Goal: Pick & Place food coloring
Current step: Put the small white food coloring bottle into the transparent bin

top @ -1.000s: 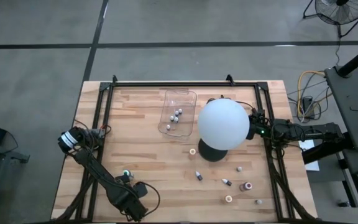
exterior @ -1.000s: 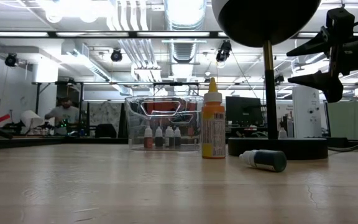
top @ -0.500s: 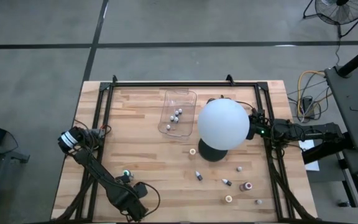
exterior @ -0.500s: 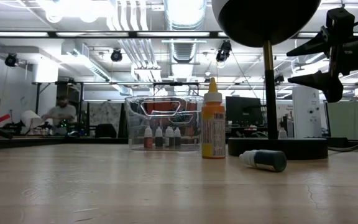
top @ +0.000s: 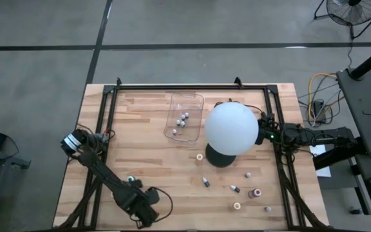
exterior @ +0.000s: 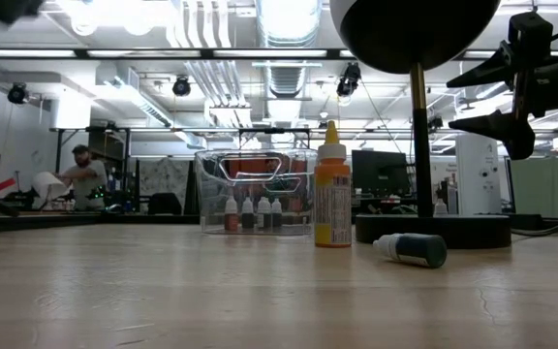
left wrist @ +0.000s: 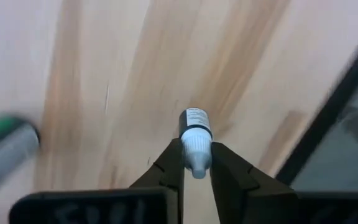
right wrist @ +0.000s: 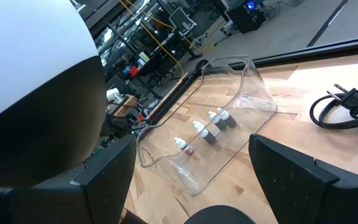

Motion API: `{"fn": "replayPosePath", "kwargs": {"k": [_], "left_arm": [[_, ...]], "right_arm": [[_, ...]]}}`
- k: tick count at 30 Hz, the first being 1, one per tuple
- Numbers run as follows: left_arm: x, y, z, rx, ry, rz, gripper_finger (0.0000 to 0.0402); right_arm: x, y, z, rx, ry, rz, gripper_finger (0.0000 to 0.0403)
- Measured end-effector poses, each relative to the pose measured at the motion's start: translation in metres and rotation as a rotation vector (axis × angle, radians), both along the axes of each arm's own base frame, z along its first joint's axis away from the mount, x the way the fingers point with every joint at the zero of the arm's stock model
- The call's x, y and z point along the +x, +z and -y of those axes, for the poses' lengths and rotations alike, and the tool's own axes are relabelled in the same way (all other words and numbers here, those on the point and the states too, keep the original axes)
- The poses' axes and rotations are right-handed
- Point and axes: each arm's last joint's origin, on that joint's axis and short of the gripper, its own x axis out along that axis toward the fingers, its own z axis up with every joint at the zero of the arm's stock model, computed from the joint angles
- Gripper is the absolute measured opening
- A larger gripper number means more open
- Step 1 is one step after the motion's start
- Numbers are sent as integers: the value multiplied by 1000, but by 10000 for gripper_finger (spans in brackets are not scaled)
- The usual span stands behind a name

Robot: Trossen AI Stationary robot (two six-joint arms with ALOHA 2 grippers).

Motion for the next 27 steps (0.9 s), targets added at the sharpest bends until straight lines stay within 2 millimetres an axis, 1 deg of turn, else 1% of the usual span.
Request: {"fn": "replayPosePath", "kwargs": {"k": [3, 8, 12, 19, 27], "left_arm": [[13, 14, -6, -8, -29, 67, 28], [31, 37, -18, 17, -96, 124, 28], [46, 58, -39, 54, -99, 145, 27], [74, 91, -91, 116, -34, 169, 27], [94, 116, -165, 187, 103, 164, 27]], "right_arm": [[0, 0, 0, 0, 0, 0, 302], [0, 0, 0, 0, 0, -1, 302], [0, 0, 0, 0, 0, 0, 302], [0, 0, 0, 0, 0, 0, 302], [0, 0, 0, 0, 0, 0, 302]]}}
